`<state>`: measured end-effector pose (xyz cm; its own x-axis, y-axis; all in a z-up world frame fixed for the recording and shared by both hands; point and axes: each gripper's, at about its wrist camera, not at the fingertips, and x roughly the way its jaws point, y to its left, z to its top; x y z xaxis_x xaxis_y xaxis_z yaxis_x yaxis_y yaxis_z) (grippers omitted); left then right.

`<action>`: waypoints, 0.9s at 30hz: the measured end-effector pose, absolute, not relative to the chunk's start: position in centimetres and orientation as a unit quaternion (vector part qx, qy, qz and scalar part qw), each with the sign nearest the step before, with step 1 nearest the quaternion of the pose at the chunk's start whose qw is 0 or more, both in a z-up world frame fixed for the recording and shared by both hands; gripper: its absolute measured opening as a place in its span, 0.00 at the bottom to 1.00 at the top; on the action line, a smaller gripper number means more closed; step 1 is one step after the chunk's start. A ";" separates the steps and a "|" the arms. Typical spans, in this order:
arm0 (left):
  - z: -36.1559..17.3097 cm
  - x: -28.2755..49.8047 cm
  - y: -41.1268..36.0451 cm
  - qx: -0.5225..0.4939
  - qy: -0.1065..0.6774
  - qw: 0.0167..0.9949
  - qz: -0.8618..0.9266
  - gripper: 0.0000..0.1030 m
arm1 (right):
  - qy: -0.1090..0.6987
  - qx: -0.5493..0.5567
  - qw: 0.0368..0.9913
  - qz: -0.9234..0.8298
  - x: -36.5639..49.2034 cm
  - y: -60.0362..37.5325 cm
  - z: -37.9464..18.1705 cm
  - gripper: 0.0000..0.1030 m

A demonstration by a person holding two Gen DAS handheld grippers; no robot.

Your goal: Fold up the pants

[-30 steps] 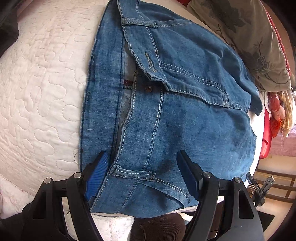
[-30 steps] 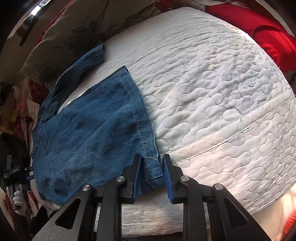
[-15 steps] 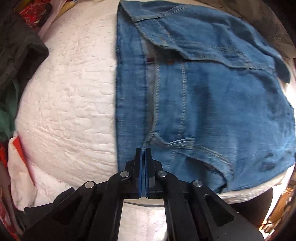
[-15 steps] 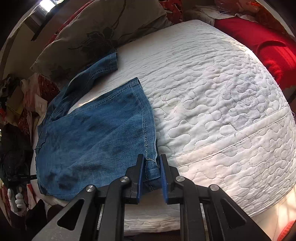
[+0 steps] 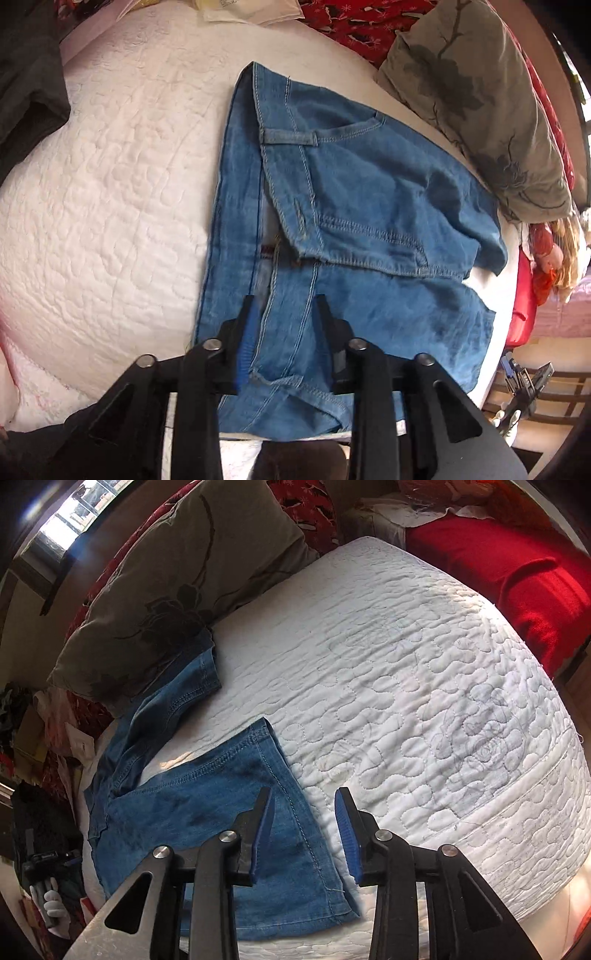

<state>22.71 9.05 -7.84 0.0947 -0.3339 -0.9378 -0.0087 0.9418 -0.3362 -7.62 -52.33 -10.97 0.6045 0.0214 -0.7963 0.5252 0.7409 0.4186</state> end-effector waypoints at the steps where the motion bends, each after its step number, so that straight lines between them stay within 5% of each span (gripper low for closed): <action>1: -7.8 24.3 8.8 -0.137 0.662 0.729 -0.107 0.45 | 0.412 0.327 0.839 -0.142 -6.0 -52.2 -10.3 0.48; 15: -12.6 37.3 9.4 -0.215 0.669 0.710 -0.047 0.54 | 0.449 0.250 0.852 -0.105 20.7 -52.3 -11.8 0.52; 25: -14.8 39.2 10.3 -0.226 0.669 0.707 -0.036 0.55 | 0.463 0.215 0.854 -0.097 28.8 -51.6 -15.3 0.56; 27: -15.5 39.3 9.8 -0.225 0.677 0.700 -0.037 0.62 | 0.462 0.205 0.858 -0.096 29.6 -51.0 -15.1 0.58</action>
